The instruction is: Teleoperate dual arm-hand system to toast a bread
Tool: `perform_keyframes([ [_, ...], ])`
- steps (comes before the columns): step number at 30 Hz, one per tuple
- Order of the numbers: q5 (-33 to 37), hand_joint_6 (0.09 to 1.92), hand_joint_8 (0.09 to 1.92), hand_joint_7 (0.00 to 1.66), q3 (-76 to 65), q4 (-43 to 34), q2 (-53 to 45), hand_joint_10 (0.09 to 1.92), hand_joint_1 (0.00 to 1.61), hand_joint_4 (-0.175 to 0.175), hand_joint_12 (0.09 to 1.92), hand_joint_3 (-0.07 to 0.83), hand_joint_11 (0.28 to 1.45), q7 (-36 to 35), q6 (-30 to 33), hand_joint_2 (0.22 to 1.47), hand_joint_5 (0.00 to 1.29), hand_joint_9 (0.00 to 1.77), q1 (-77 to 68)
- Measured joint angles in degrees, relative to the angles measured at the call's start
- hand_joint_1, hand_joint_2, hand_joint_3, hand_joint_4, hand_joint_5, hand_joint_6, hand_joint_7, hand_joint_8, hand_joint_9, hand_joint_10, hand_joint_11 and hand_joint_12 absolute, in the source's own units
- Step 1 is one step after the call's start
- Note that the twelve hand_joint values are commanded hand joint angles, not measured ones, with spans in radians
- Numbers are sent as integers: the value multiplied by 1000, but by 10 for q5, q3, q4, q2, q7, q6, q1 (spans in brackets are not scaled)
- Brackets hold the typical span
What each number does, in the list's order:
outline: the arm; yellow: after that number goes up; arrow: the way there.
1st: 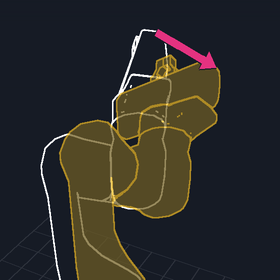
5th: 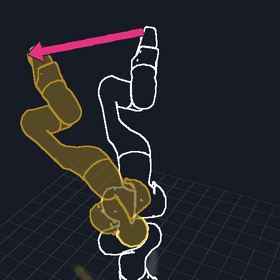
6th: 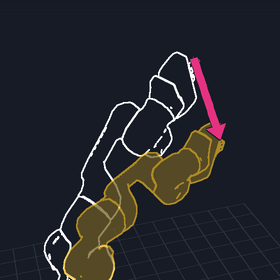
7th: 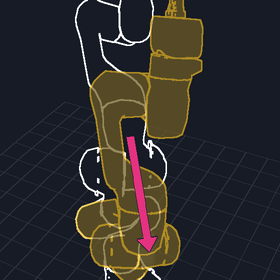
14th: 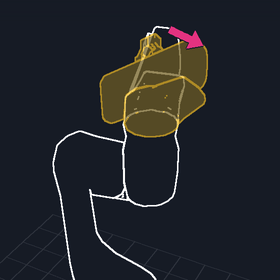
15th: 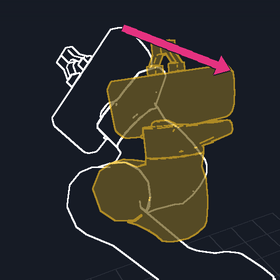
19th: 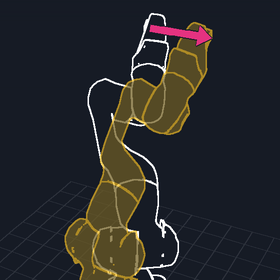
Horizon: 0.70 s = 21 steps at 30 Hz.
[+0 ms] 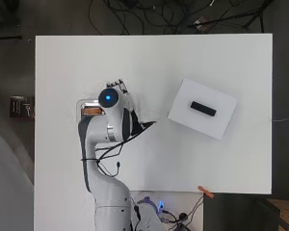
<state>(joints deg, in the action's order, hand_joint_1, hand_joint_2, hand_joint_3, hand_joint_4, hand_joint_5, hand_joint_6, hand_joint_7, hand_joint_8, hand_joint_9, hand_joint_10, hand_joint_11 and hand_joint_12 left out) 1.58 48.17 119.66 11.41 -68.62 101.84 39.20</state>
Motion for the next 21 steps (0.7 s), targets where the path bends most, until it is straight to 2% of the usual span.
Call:
perform_keyframes([
  [3,24,87,87,280,-79,15,29,87,1,-60,87,-9,377,24,36,1113,238,383,-12],
  [9,18,87,87,224,-115,20,7,87,0,-55,87,-18,365,145,58,1066,186,307,-16],
  [14,18,87,87,210,-154,31,-55,87,0,-67,87,-17,363,147,73,1048,163,296,-23],
  [16,18,87,87,242,-163,31,-66,87,0,-77,87,-12,383,143,74,1044,161,370,-25],
  [17,17,87,87,394,-163,34,-66,87,0,-95,87,-6,481,143,77,1049,154,596,-26],
  [18,17,87,458,620,-163,39,-66,552,0,-122,453,-7,592,142,80,1075,174,865,-28],
  [19,16,87,916,775,-165,48,-67,1046,0,-137,917,-7,634,140,83,1090,182,1004,-30],
  [20,14,87,1224,855,-167,58,-72,1364,0,-146,1241,-5,638,140,86,1100,185,1065,-32],
  [21,13,87,1401,896,-168,67,-78,1540,7,-150,1430,-5,637,141,92,1100,190,1091,-35],
])
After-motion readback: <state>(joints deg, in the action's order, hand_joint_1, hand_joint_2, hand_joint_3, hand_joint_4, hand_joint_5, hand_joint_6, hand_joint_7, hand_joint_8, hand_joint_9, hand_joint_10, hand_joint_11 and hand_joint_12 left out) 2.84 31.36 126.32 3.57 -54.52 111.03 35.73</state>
